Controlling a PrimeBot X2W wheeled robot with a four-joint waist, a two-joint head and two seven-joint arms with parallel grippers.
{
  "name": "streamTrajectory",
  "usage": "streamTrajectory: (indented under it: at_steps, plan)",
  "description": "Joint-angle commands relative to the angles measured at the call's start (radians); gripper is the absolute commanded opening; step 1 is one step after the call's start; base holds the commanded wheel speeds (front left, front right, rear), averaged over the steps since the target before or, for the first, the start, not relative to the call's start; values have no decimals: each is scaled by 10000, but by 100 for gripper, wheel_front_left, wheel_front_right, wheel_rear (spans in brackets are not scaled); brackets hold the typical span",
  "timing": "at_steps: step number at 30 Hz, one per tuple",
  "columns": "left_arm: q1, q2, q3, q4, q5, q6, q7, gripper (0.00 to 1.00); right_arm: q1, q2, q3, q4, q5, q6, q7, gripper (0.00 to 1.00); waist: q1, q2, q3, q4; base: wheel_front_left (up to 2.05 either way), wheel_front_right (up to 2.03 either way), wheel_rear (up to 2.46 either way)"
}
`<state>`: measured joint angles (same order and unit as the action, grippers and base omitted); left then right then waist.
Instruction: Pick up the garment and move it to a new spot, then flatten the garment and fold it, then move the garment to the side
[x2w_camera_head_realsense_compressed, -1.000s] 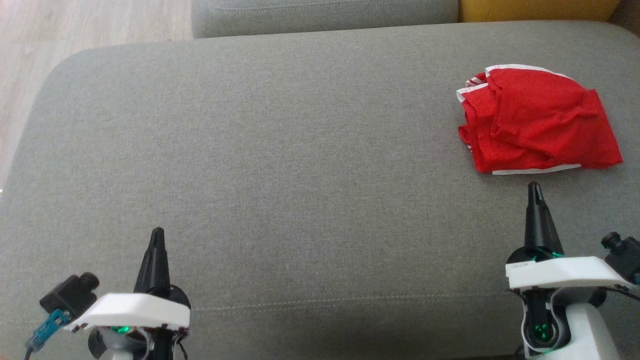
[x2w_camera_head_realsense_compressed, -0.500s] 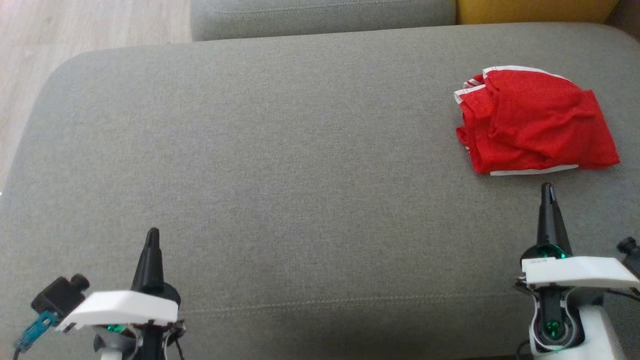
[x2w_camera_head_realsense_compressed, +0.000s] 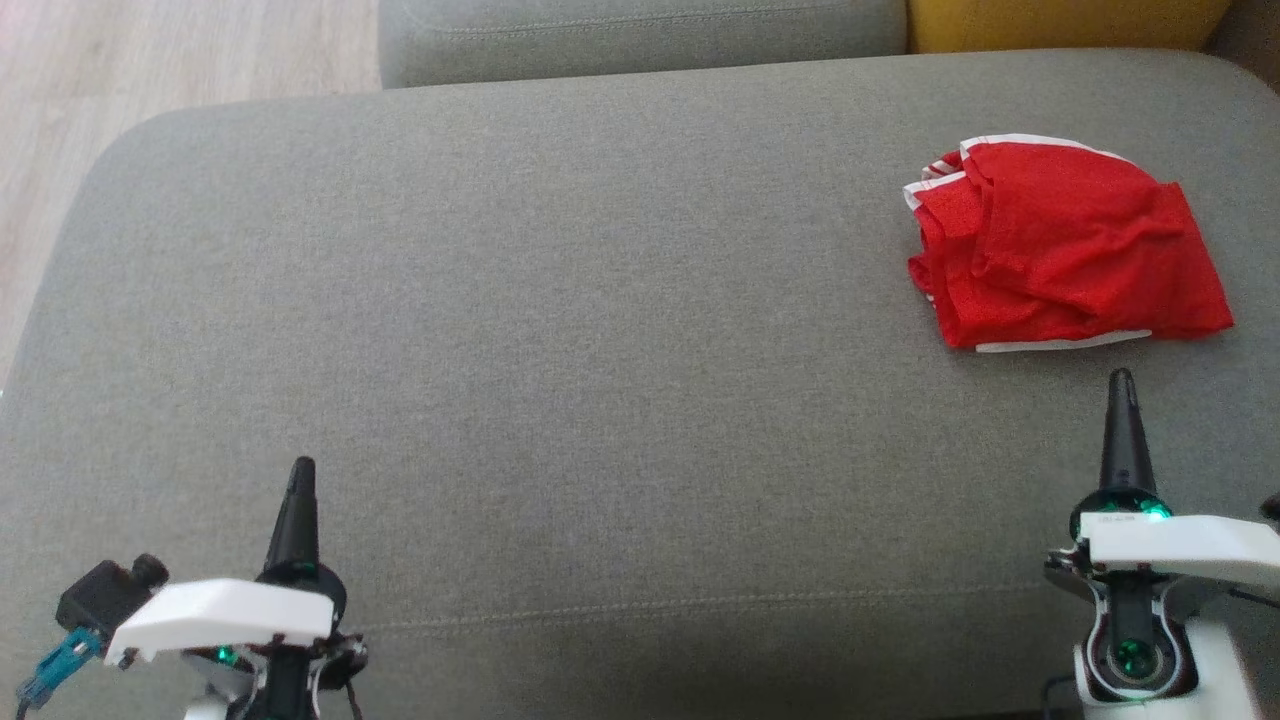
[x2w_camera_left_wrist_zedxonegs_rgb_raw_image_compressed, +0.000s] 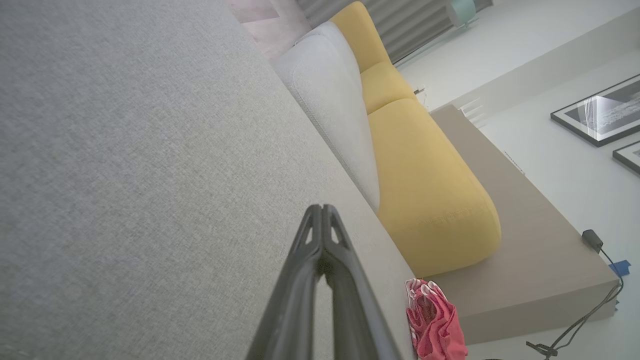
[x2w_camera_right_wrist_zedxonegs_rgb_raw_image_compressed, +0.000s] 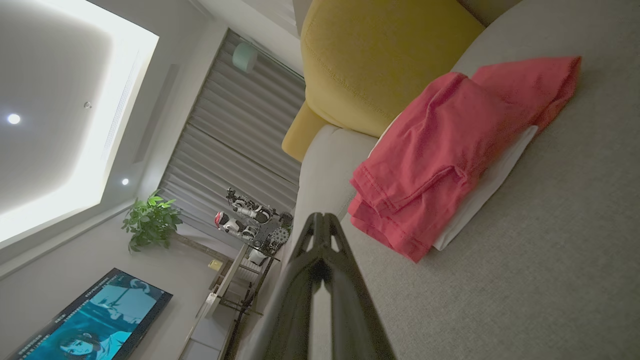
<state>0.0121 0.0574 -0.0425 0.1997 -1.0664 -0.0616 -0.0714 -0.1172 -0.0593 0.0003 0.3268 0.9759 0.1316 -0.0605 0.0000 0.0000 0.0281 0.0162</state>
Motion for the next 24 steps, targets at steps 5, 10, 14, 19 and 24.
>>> streamTrajectory:
  at_steps: [5, 10, 14, 19, 24]
  plan:
    - [-633, 168, 382, -202, -683, -155, 152, 0, -114, -117, 4, -444, 805, -6, 195, 0, 0, 0, -24, -16, 0, 0, 0]
    - [-689, 172, 465, -135, -1216, -211, 297, 0, -90, -115, -89, -485, 1408, -6, 336, 0, 0, 0, -48, -31, 0, 0, 0]
    - [-734, 175, 532, -81, -1641, -256, 414, 0, -71, -112, -165, -518, 1890, -6, 449, 0, 0, 0, -67, -43, 0, 0, 0]
    - [-791, 178, 618, -14, -2172, -313, 562, 0, -46, -108, -261, -559, 2492, -7, 591, 0, 0, 0, -91, -59, 0, 0, 0]
    - [-847, 179, 705, 54, -2701, -369, 710, 0, -22, -104, -357, -600, 3092, -7, 734, 0, 0, 0, -114, -74, 0, 0, 0]
